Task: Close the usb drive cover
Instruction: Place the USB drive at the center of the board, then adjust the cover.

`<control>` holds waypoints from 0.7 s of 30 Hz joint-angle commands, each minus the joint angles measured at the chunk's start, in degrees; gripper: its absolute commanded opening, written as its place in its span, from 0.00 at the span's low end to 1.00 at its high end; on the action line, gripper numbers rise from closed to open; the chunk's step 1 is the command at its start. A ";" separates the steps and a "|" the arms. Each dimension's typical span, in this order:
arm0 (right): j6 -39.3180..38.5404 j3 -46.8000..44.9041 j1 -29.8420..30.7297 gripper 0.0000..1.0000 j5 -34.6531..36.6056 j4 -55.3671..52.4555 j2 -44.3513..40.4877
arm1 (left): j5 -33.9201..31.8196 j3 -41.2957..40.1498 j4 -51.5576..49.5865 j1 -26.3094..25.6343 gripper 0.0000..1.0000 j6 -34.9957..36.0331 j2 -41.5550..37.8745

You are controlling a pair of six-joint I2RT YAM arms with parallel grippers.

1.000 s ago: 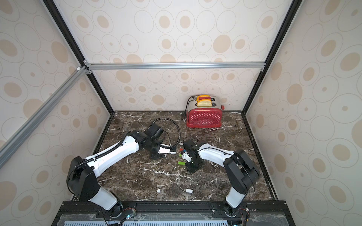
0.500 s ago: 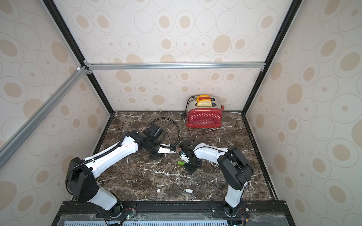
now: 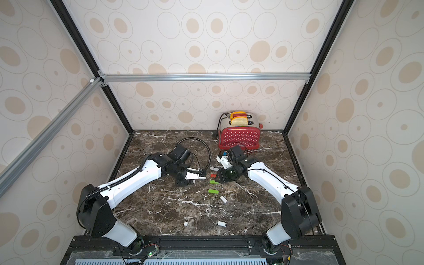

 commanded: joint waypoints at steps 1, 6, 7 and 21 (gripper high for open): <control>16.62 -2.69 0.27 0.37 -12.07 16.82 0.58 | 0.68 3.33 0.66 -0.06 0.15 -2.20 0.10; 24.46 -2.61 0.71 0.33 -15.22 26.59 2.17 | 1.80 6.12 1.44 -0.01 0.15 -5.83 1.35; 24.32 -2.08 0.95 0.33 -15.66 26.84 2.50 | 2.16 6.79 1.48 -0.08 0.15 -6.54 1.54; 23.49 -0.26 4.03 0.30 -16.72 26.55 5.08 | 3.15 9.55 1.48 -0.02 0.15 -8.57 2.66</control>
